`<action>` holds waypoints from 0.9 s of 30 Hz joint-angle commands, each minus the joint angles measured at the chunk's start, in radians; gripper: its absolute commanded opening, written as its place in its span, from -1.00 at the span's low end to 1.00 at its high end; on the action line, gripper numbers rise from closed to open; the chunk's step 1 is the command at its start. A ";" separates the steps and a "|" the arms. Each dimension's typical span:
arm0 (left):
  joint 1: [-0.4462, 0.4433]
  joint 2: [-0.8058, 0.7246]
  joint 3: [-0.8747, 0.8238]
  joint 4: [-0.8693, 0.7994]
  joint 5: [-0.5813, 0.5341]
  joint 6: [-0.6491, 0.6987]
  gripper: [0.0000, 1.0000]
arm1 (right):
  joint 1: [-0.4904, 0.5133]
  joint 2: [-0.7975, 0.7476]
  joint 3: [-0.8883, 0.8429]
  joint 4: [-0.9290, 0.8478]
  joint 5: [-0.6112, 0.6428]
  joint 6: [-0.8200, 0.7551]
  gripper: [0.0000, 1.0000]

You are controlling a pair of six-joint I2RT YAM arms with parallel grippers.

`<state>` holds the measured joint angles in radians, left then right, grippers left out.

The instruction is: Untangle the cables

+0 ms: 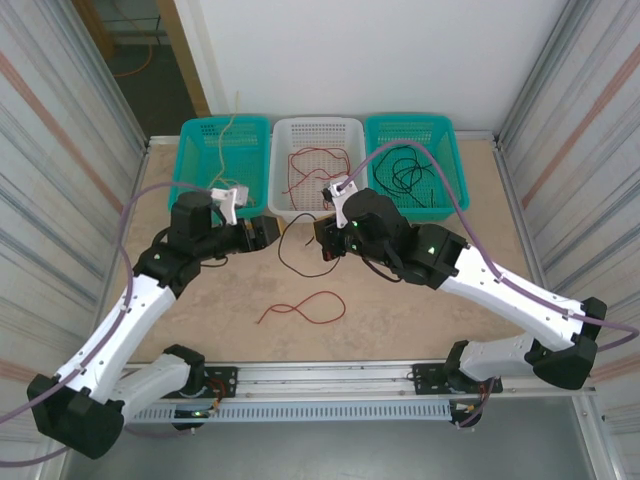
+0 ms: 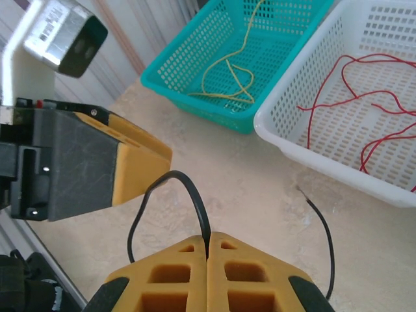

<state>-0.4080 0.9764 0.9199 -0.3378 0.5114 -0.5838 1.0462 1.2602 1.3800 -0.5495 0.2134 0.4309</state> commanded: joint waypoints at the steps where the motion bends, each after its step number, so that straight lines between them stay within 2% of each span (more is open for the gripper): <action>1: -0.005 -0.007 0.048 0.037 0.046 0.030 0.26 | 0.000 -0.036 0.019 0.017 0.012 -0.030 -0.98; 12: -0.010 -0.008 0.049 0.101 0.155 0.030 0.21 | -0.003 -0.044 0.017 0.020 0.011 -0.027 -0.98; 21: -0.009 -0.008 0.060 0.123 0.234 0.039 0.24 | -0.005 -0.044 0.016 0.023 0.003 -0.025 -0.98; 27: -0.018 0.002 0.059 0.122 0.259 0.044 0.04 | -0.012 -0.045 0.016 0.028 -0.003 -0.021 -0.98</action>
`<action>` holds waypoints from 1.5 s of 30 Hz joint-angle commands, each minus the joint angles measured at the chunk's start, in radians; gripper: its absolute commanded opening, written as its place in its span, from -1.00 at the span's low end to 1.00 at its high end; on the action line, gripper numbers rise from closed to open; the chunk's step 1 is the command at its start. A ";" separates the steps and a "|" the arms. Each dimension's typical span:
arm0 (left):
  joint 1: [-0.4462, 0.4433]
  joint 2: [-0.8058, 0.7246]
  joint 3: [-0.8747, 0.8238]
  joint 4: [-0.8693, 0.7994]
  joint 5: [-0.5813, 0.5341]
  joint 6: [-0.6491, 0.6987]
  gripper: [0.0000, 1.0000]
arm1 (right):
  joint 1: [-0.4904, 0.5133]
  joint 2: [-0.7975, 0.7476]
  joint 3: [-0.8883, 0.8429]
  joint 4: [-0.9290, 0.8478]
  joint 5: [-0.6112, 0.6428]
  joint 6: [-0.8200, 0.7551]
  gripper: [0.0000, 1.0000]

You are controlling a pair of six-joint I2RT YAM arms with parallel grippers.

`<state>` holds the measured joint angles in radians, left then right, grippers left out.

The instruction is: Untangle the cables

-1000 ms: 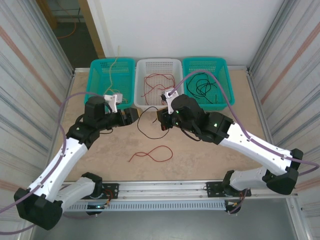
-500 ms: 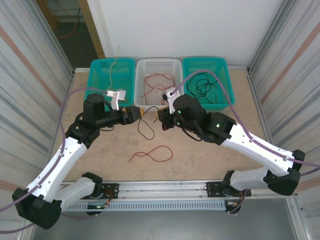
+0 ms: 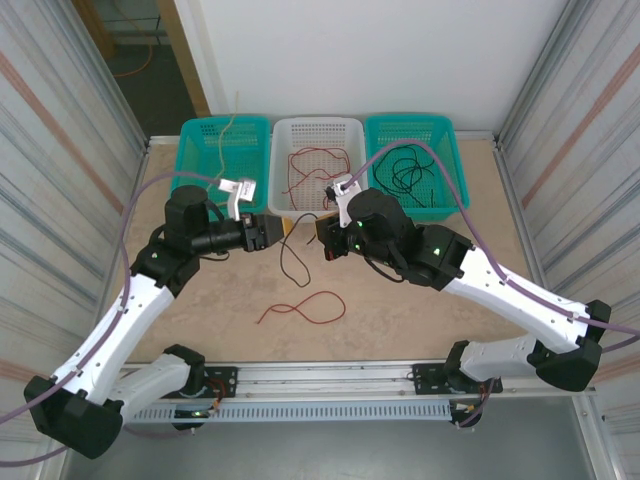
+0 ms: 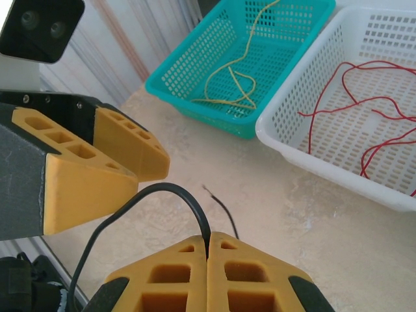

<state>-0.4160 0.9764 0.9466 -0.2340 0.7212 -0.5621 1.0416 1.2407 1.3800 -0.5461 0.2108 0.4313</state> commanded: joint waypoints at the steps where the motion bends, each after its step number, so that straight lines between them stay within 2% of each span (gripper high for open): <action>1: -0.013 0.002 0.032 0.022 0.057 0.023 0.00 | -0.009 -0.024 0.016 0.025 -0.003 -0.020 -0.98; 9: -0.026 0.013 0.043 0.019 0.096 0.036 -0.05 | -0.017 -0.013 0.022 0.025 -0.007 -0.019 -0.98; 13: -0.026 0.016 0.053 0.000 0.092 0.050 0.06 | -0.021 -0.005 0.025 0.023 -0.010 -0.018 -0.98; 19: -0.026 0.021 0.060 -0.010 0.094 0.057 0.09 | -0.024 0.008 0.036 0.014 -0.009 -0.020 -0.99; 25: -0.026 0.014 0.076 -0.043 0.091 0.084 0.24 | -0.034 0.014 0.039 0.005 -0.006 -0.018 -0.99; 33: -0.026 0.015 0.081 -0.067 0.089 0.100 0.28 | -0.048 0.013 0.045 -0.001 -0.013 -0.016 -0.99; 36: -0.026 0.028 0.075 -0.056 0.092 0.094 0.12 | -0.054 0.007 0.045 0.010 -0.029 -0.005 -0.99; 45: -0.026 0.036 0.081 -0.042 0.085 0.095 -0.71 | -0.063 -0.012 0.041 0.021 -0.053 0.007 -0.98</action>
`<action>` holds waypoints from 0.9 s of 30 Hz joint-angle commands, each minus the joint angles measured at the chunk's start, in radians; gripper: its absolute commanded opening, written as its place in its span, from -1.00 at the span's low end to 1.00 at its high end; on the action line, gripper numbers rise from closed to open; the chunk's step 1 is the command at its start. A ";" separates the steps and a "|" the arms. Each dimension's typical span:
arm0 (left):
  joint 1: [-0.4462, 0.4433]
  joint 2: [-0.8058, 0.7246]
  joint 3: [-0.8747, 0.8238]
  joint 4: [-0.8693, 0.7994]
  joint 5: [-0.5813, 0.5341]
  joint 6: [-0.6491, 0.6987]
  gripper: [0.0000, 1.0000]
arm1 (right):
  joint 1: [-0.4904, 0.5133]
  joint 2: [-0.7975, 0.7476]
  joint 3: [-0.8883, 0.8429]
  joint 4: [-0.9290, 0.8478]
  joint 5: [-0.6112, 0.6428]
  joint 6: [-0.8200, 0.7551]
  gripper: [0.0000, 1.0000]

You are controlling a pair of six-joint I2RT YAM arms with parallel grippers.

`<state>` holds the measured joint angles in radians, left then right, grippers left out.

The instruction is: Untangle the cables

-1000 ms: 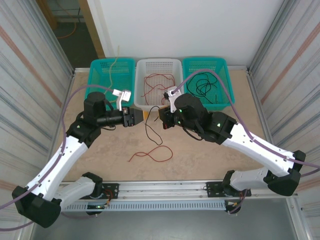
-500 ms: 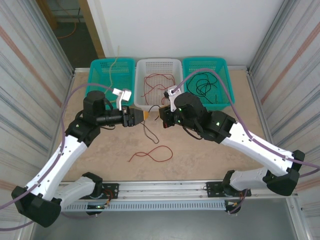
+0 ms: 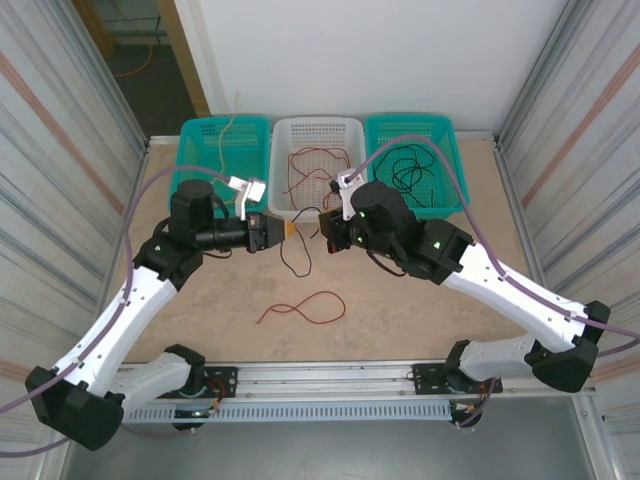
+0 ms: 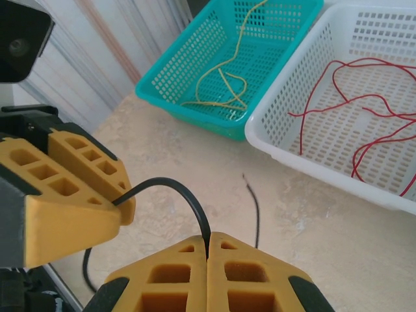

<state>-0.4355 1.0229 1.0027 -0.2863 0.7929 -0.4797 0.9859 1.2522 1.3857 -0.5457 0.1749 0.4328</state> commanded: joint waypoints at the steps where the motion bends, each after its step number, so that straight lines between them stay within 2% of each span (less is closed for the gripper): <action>1: -0.006 -0.012 0.025 0.010 0.009 0.012 -0.79 | -0.007 -0.026 0.034 0.021 -0.016 0.008 -0.96; 2: -0.006 -0.014 0.024 0.010 0.003 0.013 -0.86 | -0.007 -0.029 0.032 0.023 -0.014 0.011 -0.94; 4: -0.006 -0.017 0.022 0.014 -0.009 0.007 -0.98 | -0.008 -0.035 0.030 0.024 -0.012 0.016 -0.76; 6: -0.006 -0.020 0.020 0.030 -0.010 -0.005 -1.00 | -0.010 -0.048 0.027 0.031 -0.013 0.023 -0.35; 8: -0.006 -0.018 0.024 0.036 -0.008 -0.012 -1.00 | -0.010 -0.068 0.016 0.055 -0.025 0.026 -0.08; 11: -0.006 -0.022 0.038 0.043 -0.037 -0.035 -1.00 | -0.015 -0.093 0.007 0.076 -0.055 0.028 0.09; 17: -0.004 -0.018 0.048 0.168 -0.111 -0.221 -1.00 | -0.001 -0.072 0.011 0.089 -0.188 0.011 0.25; 19: 0.004 -0.008 0.062 0.170 -0.149 -0.290 -1.00 | 0.018 -0.054 0.017 0.082 -0.189 -0.003 0.27; 23: 0.036 0.006 0.077 0.195 -0.151 -0.415 -1.00 | 0.036 -0.003 0.033 0.052 -0.196 -0.016 0.26; 27: 0.052 0.001 0.089 0.208 -0.136 -0.459 -1.00 | 0.049 0.051 0.050 0.018 -0.192 -0.026 0.21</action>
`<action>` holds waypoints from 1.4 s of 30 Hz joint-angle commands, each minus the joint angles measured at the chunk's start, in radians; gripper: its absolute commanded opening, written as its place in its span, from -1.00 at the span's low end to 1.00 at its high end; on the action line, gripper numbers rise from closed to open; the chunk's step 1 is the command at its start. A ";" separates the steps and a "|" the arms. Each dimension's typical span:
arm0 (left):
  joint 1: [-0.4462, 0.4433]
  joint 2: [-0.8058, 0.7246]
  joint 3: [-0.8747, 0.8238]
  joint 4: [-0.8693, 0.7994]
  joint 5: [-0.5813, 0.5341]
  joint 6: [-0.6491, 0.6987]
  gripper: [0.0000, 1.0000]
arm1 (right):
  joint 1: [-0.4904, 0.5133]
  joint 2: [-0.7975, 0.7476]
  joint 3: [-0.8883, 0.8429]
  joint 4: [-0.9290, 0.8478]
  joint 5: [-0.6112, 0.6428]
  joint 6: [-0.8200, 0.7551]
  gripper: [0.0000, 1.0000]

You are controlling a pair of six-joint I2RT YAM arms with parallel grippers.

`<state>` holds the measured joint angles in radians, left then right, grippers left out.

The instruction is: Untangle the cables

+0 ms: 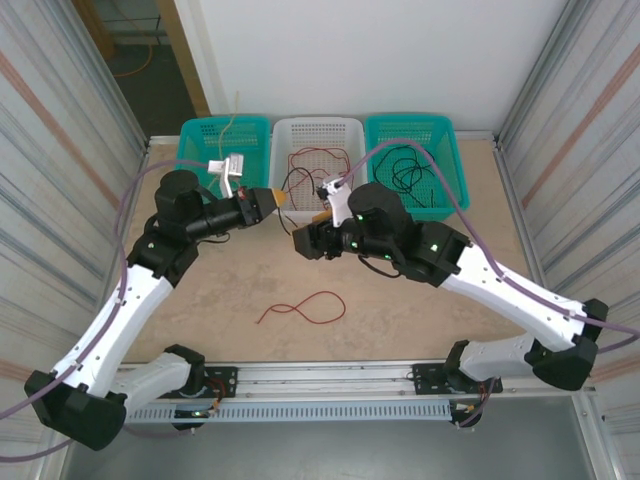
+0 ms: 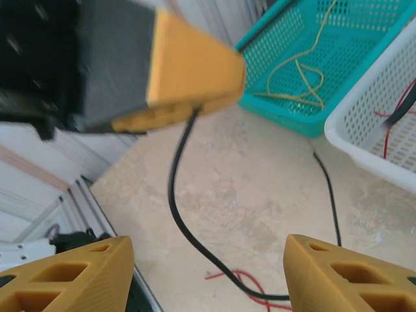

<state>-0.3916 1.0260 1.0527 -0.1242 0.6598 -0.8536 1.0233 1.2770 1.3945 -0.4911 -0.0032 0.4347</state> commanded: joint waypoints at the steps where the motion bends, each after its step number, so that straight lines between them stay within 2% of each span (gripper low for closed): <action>1: 0.009 -0.003 0.044 0.042 0.000 -0.091 -1.00 | 0.017 0.038 0.045 -0.041 -0.011 -0.032 0.19; 7: 0.010 0.002 0.048 0.020 0.005 -0.108 -1.00 | 0.040 0.073 0.074 -0.050 0.009 -0.050 0.15; 10: 0.010 0.007 0.046 0.032 0.015 -0.117 -1.00 | 0.041 0.082 0.084 -0.056 0.011 -0.055 0.07; 12: 0.008 0.007 0.043 0.037 0.014 -0.119 -1.00 | 0.043 0.085 0.086 -0.058 0.009 -0.056 -0.08; 16: 0.014 -0.001 0.034 0.047 0.009 -0.120 -1.00 | 0.044 0.084 0.086 -0.064 0.023 -0.053 -0.53; 20: 0.017 -0.012 0.020 0.084 0.013 -0.134 -1.00 | 0.044 0.084 0.085 -0.064 0.028 -0.051 -0.70; 24: 0.023 -0.027 0.011 0.099 0.011 -0.131 -1.00 | 0.044 0.085 0.084 -0.063 0.047 -0.046 -0.98; 31: 0.023 -0.063 -0.010 0.124 0.002 -0.102 -1.00 | 0.036 0.087 0.083 -0.064 0.081 -0.024 -1.00; 33: 0.023 -0.072 -0.011 0.122 -0.002 -0.092 -0.81 | 0.028 0.087 0.082 -0.066 0.083 -0.016 -1.00; 35: 0.023 -0.076 -0.007 0.103 -0.011 -0.075 -0.46 | 0.023 0.085 0.081 -0.069 0.090 -0.011 -1.00; 42: 0.023 -0.089 0.020 -0.026 -0.064 0.017 0.30 | -0.035 0.041 0.094 -0.101 0.122 -0.006 -1.00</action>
<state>-0.3786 0.9539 1.0492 -0.0937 0.6262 -0.8967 1.0168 1.3533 1.4513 -0.5621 0.0780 0.4103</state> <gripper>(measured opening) 0.626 0.061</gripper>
